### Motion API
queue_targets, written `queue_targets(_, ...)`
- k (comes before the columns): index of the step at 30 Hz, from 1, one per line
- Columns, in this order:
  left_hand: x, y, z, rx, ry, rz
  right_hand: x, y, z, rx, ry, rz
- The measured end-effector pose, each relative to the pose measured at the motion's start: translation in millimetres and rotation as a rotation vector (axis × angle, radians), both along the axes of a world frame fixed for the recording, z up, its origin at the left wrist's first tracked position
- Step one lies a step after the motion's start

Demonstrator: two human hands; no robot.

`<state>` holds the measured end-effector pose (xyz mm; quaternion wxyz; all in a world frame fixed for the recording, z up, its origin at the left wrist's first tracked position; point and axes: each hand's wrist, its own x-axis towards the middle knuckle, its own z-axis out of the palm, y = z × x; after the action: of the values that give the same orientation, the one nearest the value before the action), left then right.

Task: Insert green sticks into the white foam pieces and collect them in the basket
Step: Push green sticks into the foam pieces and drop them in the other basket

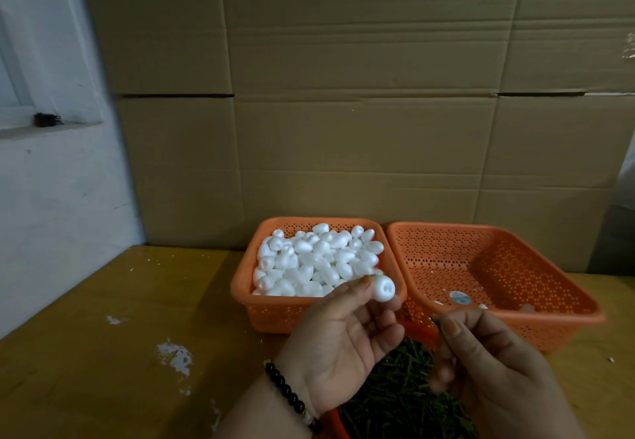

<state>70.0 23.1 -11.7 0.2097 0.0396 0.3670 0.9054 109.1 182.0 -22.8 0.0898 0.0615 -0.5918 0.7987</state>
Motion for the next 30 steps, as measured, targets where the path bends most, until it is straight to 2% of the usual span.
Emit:
queue_targets(6,-3,0,-2,0.092,-0.136,-0.069,2,1,1,0.050,0.063,-0.091)
queue_targets(13,-4,2,-4,0.094,-0.160,-0.061,9,0,7,0.048,0.131,-0.185)
queue_targets(18,-2,5,-6,0.012,-0.098,-0.040,10,-1,2,0.326,0.276,-0.354)
queue_targets(23,0,7,-6,-0.045,-0.041,0.003,7,7,-2,0.740,0.489,-0.548)
queue_targets(30,3,9,-7,-0.130,0.039,0.023,1,11,-4,0.918,0.618,-0.630)
